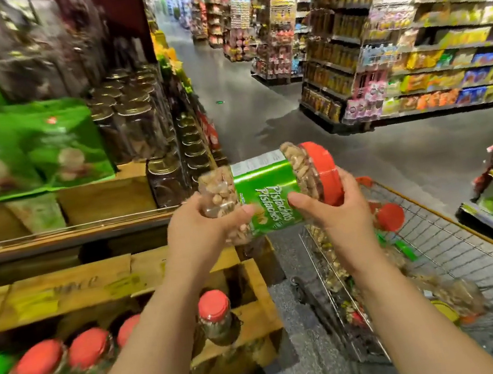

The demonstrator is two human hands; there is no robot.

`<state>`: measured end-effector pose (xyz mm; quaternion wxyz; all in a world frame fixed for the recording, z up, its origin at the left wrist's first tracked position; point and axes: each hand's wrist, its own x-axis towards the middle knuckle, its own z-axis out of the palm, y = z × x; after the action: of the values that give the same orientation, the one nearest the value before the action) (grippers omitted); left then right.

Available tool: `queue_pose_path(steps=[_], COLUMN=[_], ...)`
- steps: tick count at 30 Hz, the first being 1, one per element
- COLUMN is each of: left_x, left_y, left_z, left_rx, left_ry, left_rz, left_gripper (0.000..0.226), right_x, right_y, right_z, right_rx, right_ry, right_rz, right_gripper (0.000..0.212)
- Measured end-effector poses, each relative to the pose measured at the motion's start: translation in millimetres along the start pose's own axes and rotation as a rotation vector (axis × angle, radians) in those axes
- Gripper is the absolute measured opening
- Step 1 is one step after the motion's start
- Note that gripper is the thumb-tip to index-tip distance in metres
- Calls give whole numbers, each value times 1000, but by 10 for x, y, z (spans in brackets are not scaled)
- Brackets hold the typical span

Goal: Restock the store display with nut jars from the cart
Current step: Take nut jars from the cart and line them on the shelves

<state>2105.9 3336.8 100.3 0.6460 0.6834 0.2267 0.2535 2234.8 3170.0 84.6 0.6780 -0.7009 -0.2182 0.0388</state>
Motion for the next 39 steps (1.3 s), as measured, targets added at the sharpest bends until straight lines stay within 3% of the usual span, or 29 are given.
queue_pose_path(steps=[7, 12, 14, 16, 20, 26, 29, 31, 36, 39], left_x=[-831, -1304, -1438, -1584, -1913, -2427, -2588, -2647, -2704, -2697], left_y=[-110, -104, -106, -83, -99, -138, -115, -108, -174, -270], left_z=[-571, -1212, -1479, -1736, -2366, -3648, -4102, -4374, -4906, -5091], left_rx=[-10, -59, -122, -181, -153, -255, -259, -275, -265, -297], left_ry=[200, 327, 340, 360, 387, 421, 432, 420, 394, 389], left_rz=[-103, -107, -111, -109, -110, -168, -192, -219, -249, -281], left_gripper=[33, 67, 42, 17, 22, 33, 20, 20, 30, 34], right_x=[-493, -896, -1071, -1244, -1676, -2450, -2708, -2841, -3037, -3103], right_y=[-254, -401, -465, -519, -584, -736, -835, -896, -984, -1002], right_z=[527, 1139, 1383, 1617, 2128, 3270, 3699, 3923, 4342, 4564], right_rx=[147, 249, 328, 352, 380, 416, 450, 451, 432, 412], right_ry=[-209, -347, -368, -420, -469, -528, -534, -526, -571, -578], right_rz=[-42, -31, 25, 50, 89, 119, 144, 161, 183, 215], right_gripper=[76, 96, 105, 90, 79, 89, 99, 109, 90, 101])
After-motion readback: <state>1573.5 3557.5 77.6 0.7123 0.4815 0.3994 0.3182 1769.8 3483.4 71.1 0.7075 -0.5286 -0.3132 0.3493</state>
